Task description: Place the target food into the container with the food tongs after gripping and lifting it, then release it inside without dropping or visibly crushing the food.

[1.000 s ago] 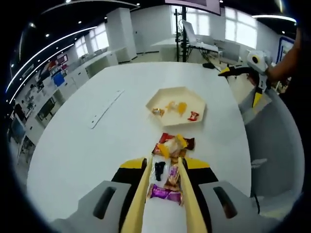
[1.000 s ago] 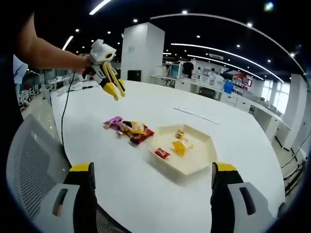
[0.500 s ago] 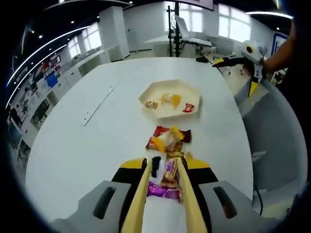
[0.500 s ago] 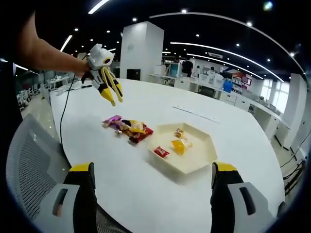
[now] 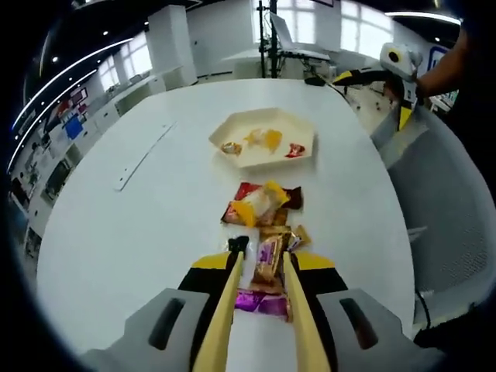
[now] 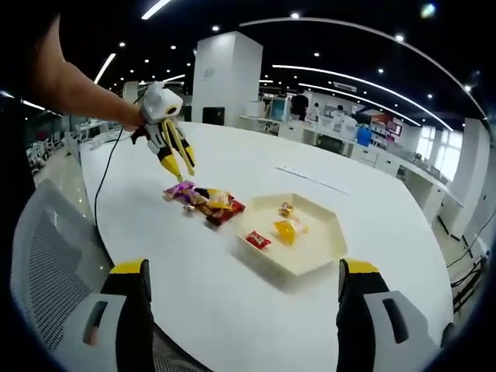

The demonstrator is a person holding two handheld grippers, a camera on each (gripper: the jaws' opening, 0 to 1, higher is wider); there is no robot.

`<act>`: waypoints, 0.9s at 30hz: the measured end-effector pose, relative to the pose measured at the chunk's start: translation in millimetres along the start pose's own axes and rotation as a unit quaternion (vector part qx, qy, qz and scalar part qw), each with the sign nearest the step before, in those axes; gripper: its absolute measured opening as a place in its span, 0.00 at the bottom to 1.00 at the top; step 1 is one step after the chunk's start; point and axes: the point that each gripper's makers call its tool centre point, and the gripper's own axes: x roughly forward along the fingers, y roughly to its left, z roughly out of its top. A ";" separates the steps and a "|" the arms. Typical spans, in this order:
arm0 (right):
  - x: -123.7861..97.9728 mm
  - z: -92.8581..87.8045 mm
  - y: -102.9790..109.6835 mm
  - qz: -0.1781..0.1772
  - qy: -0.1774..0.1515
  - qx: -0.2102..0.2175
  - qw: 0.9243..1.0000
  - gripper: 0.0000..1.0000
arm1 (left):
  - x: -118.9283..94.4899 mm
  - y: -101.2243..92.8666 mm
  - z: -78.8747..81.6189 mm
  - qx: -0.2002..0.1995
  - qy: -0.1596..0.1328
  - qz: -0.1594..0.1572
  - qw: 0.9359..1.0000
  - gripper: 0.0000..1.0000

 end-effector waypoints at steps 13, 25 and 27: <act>0.5 -1.5 -0.7 -0.003 0.006 -0.002 1.000 0.98 | 22.7 -3.8 -17.9 -0.001 0.020 -0.005 1.000 0.25; 0.5 -2.3 -1.4 -0.003 0.008 0.004 1.000 0.97 | 38.4 -8.9 -22.5 -0.008 0.026 -0.016 0.999 0.24; 0.5 -2.4 -1.3 -0.003 0.009 0.002 1.000 0.97 | 40.6 -9.4 -24.2 -0.014 0.029 -0.019 0.999 0.24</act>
